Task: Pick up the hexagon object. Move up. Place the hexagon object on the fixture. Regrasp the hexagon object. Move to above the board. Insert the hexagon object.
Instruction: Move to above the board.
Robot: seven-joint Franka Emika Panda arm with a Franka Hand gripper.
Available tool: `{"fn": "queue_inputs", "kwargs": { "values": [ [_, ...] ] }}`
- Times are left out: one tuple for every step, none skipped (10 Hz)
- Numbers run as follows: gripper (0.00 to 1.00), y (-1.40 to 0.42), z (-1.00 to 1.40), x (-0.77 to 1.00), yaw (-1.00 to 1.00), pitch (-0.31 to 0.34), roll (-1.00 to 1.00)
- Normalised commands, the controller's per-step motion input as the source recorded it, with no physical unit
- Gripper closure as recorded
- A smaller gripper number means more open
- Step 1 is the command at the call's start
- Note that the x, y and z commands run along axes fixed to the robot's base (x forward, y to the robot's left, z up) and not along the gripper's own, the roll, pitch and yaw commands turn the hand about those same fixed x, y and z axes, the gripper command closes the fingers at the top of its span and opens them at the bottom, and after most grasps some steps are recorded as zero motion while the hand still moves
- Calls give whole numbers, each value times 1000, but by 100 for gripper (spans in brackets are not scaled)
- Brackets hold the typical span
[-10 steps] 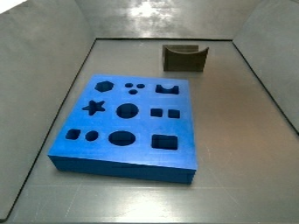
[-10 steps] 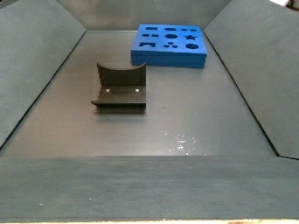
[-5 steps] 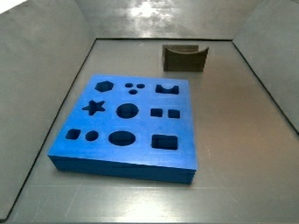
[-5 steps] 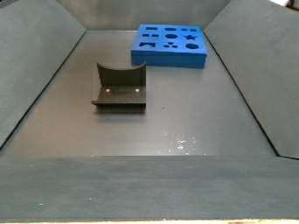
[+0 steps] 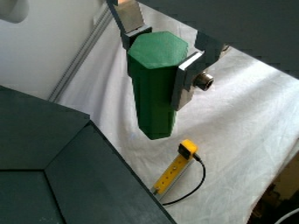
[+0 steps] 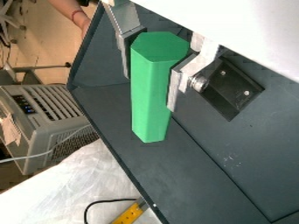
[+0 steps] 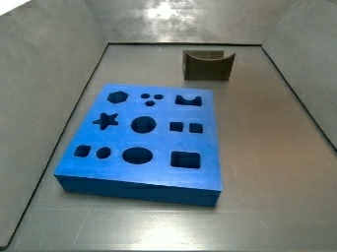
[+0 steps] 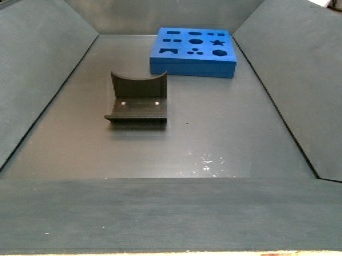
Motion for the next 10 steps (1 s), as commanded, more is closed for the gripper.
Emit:
{"fn": "queue_inputs", "kwargs": {
  "values": [
    [100, -12, 486, 16, 65, 32, -24],
    [100, -12, 486, 16, 65, 32, -24],
    [100, -12, 486, 16, 65, 33, -24],
    [100, -12, 486, 16, 65, 33, -24],
    [100, -12, 486, 16, 65, 33, -24],
    [100, -12, 485, 16, 65, 33, -24],
    [100, -12, 486, 16, 65, 33, -24],
    [100, -12, 485, 16, 65, 33, -24],
    [100, -12, 485, 16, 65, 33, -24],
    [100, -12, 485, 16, 65, 33, -24]
  ]
}}
